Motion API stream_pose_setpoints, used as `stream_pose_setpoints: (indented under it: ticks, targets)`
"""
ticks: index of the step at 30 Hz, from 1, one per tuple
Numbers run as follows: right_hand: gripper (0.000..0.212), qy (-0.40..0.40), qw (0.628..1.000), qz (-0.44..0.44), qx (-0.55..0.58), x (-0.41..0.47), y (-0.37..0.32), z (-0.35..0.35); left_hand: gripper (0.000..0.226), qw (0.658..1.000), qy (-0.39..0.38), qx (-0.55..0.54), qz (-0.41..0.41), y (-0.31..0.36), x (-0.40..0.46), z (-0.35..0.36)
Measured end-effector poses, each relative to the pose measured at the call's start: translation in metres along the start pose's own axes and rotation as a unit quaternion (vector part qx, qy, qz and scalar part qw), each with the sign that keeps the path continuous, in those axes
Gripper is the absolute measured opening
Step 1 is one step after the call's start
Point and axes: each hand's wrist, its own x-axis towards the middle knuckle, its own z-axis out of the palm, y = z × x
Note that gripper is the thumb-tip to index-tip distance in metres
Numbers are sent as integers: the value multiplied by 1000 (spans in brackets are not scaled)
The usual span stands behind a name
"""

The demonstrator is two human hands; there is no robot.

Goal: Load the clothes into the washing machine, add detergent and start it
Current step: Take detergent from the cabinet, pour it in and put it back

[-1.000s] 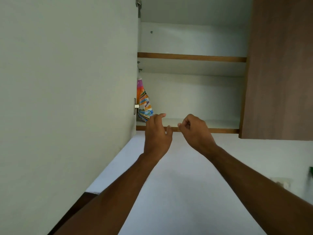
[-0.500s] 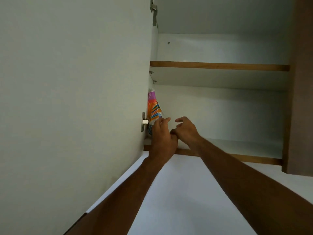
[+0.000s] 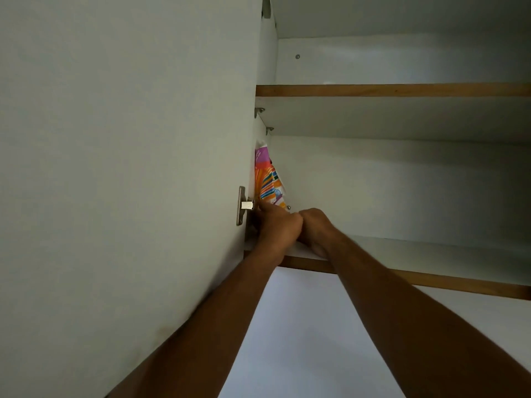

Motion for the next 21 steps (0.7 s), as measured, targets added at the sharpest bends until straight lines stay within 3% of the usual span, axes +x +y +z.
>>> stream_pose_setpoints:
  ticks: [2, 5, 7, 10, 13, 16, 21]
  targets:
    - [24, 7, 1000, -11, -18, 3, 3, 0, 76, 999, 14, -43, -12, 2, 3, 1]
    - [23, -24, 998, -33, 49, -23, -10, 2, 59, 994, 43, -98, -23, 4, 6, -1]
    - [10, -62, 995, -67, 51, -32, -15, 2, 60, 994, 29, -104, -25, 0, 6, -1]
    - [18, -70, 992, -90, 49, -31, -15, 1, 53, 992, 15, -109, -65, 3, 11, -4]
    - [32, -46, 994, -94, 10, -27, -11, 5, 37, 991, 25, -74, -105, 12, 8, -16]
    - [64, 12, 996, -67, -50, -30, -12, 7, 34, 996, -38, -81, -23, 3, 9, -13]
    - [66, 92, 989, -50, -109, -38, -12, 1, 11, 988, -81, -131, -18, 7, 5, -15]
